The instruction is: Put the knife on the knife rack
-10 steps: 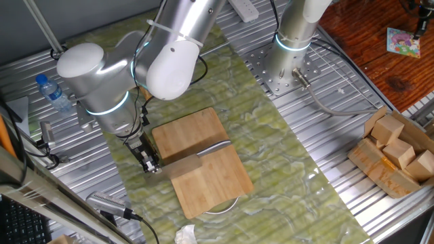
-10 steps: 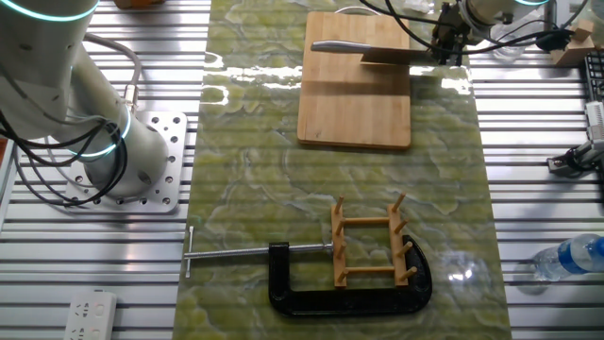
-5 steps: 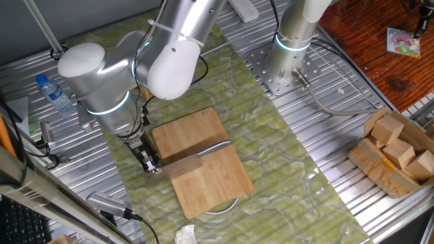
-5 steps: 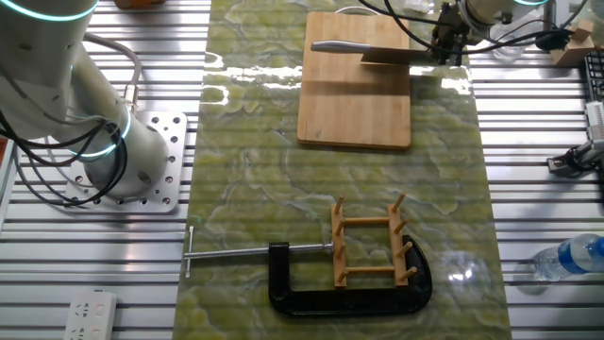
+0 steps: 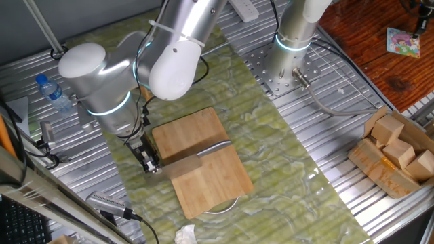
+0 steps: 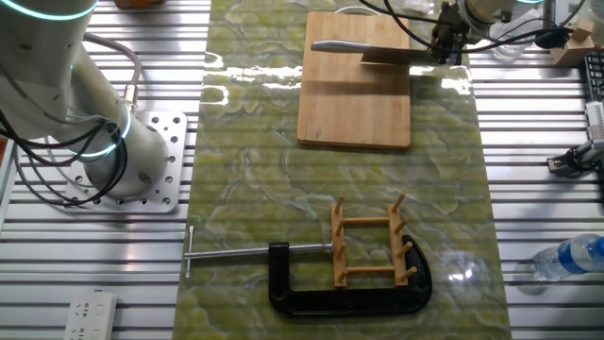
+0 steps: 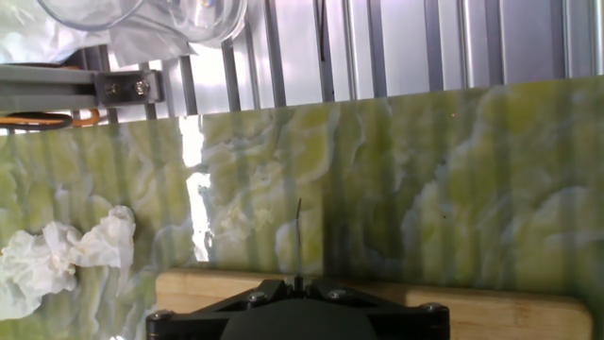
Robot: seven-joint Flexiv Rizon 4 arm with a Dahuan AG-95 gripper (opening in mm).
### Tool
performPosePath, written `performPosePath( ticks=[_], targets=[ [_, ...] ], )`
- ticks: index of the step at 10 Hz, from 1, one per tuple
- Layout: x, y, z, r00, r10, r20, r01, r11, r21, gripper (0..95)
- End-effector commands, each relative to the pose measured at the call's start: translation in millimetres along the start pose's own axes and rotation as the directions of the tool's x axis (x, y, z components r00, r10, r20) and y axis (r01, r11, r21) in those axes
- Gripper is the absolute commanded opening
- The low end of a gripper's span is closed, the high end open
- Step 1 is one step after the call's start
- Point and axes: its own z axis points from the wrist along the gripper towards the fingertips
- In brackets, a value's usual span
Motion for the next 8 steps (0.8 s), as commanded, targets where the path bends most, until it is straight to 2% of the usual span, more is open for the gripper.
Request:
performPosePath(
  ticks=[1,3,4,6,8],
  targets=[
    [-0.1,0.1,0.7,1.0,0.0,0.003,0.0,1.0,-0.002,19.0],
    [-0.3,0.3,1.7,1.0,0.006,0.014,-0.006,1.0,-0.008,19.0],
    [0.6,0.6,3.9,1.0,0.022,0.017,-0.022,1.0,-0.008,0.0],
    [5.9,-0.5,11.6,0.999,0.015,0.029,-0.015,1.0,-0.01,0.0],
    [6.1,-0.8,11.9,1.0,0.005,0.031,-0.005,1.0,-0.011,0.0]
  ],
)
